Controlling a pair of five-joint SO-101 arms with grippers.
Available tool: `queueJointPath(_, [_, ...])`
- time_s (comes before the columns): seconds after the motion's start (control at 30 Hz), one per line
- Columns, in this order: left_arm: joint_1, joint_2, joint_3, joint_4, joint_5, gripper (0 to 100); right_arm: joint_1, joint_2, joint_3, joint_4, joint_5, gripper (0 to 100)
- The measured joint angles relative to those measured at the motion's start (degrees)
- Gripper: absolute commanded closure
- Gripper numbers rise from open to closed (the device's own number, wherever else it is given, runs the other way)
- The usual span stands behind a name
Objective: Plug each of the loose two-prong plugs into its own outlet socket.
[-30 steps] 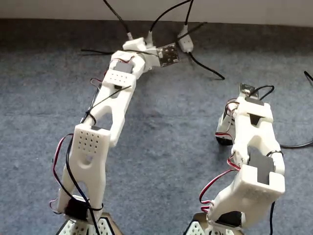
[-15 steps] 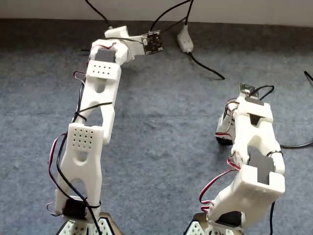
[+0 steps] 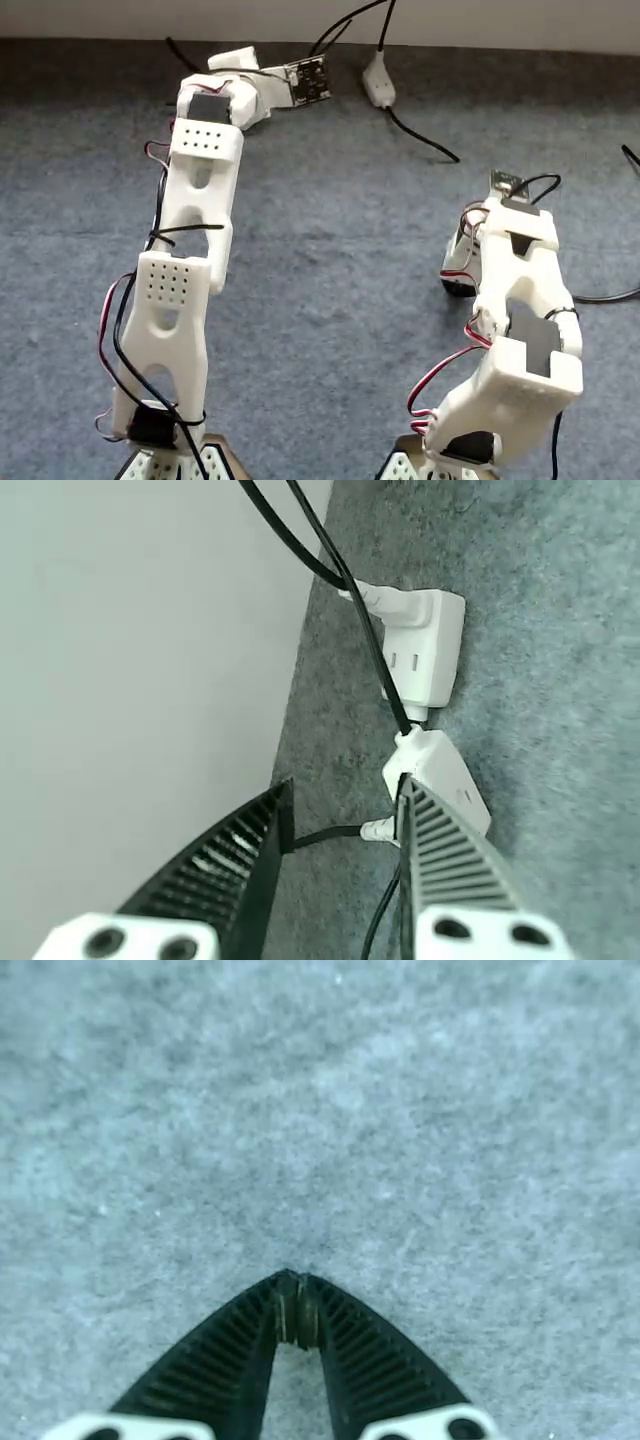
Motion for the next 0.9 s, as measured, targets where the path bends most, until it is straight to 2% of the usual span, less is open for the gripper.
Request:
queueJointPath(0.13, [0.00, 0.00, -8.53, 3.08, 0.00, 84, 0.00, 0.00, 0.00, -0.26, 0.00, 98.9])
queueJointPath(0.23, [-0.35, -0.18, -18.11, 11.34, 0.00, 84, 0.00, 0.00, 0.18, -0.79, 0.00, 98.9])
queueJointPath(0.33, [-0.62, -5.54, -19.34, 21.54, 0.18, 84, 0.00, 0.00, 0.18, -0.79, 0.00, 98.9])
queueJointPath(0.57, [-0.62, -24.97, -20.04, 42.37, 12.31, 84, 0.00, 0.00, 0.18, -0.79, 0.00, 98.9])
queueJointPath(0.77, [-1.85, -36.48, -20.04, 44.92, 21.19, 84, 0.00, 0.00, 0.18, -0.79, 0.00, 98.9])
queueJointPath(0.9, [-1.58, -44.92, -17.32, 45.01, 29.98, 84, 0.00, 0.00, 0.18, -0.79, 0.00, 98.9])
